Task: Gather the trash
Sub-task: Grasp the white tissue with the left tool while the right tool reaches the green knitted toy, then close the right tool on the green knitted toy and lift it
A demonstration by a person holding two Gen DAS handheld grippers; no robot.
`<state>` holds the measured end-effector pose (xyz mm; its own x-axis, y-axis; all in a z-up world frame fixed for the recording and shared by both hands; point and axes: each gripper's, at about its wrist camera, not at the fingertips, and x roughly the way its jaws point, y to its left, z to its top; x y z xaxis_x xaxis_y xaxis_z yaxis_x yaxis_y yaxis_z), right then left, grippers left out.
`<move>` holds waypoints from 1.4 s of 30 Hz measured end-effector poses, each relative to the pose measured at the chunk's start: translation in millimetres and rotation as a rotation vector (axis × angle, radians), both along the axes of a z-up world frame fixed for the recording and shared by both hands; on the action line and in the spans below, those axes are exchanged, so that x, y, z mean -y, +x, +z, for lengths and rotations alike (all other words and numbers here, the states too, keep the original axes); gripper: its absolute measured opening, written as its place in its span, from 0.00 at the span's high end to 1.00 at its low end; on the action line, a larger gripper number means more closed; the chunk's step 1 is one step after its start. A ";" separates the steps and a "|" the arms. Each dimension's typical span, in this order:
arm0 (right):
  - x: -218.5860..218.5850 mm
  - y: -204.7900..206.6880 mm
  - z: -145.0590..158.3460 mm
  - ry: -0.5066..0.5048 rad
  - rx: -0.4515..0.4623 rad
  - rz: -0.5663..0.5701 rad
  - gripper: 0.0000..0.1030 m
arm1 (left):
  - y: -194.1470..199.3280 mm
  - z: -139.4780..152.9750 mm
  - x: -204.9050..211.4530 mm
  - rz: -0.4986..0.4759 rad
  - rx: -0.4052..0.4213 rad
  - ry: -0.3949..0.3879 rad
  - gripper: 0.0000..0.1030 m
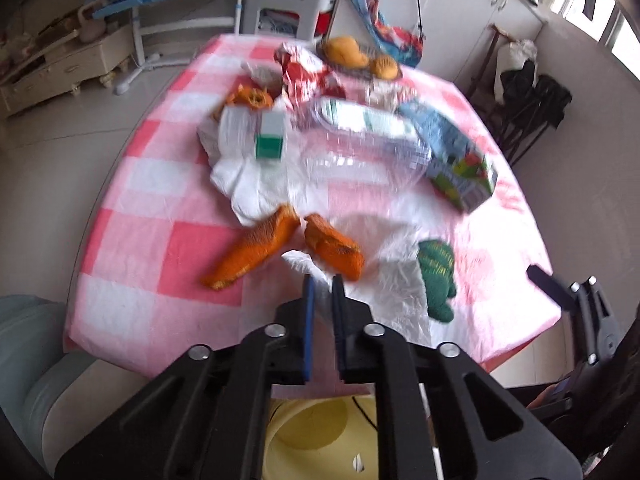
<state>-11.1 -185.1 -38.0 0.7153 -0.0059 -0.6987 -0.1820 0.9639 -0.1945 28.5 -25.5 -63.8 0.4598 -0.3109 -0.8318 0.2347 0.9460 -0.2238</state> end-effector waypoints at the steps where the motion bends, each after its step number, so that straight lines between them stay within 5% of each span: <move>1: -0.6 0.4 0.0 0.000 0.001 0.002 0.08 | 0.3 3.3 -2.7 0.004 0.010 -0.011 0.96; 8: -4.7 1.6 1.6 0.020 0.008 0.020 0.08 | -1.6 38.3 -24.7 0.035 0.133 -0.146 0.97; 20: -6.6 35.8 -0.4 0.149 -0.016 -0.007 0.09 | -14.9 75.6 -47.8 0.124 0.301 -0.191 0.97; 28: -8.2 57.3 -17.1 0.179 -0.100 -0.017 0.43 | -15.1 73.7 -46.6 0.124 0.301 -0.179 0.97; 38: 5.1 46.3 -2.7 0.245 -0.068 0.023 0.52 | -15.2 77.1 -46.9 0.125 0.304 -0.188 0.97; 42: -5.3 32.9 14.7 0.264 -0.096 0.196 0.51 | -15.3 77.3 -46.9 0.122 0.306 -0.185 0.97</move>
<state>21.8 -179.8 -23.2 0.6158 0.3151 -0.7222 -0.3737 0.9237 0.0843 13.2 21.4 13.5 0.7212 -0.3705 -0.5853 0.2053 0.9213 -0.3303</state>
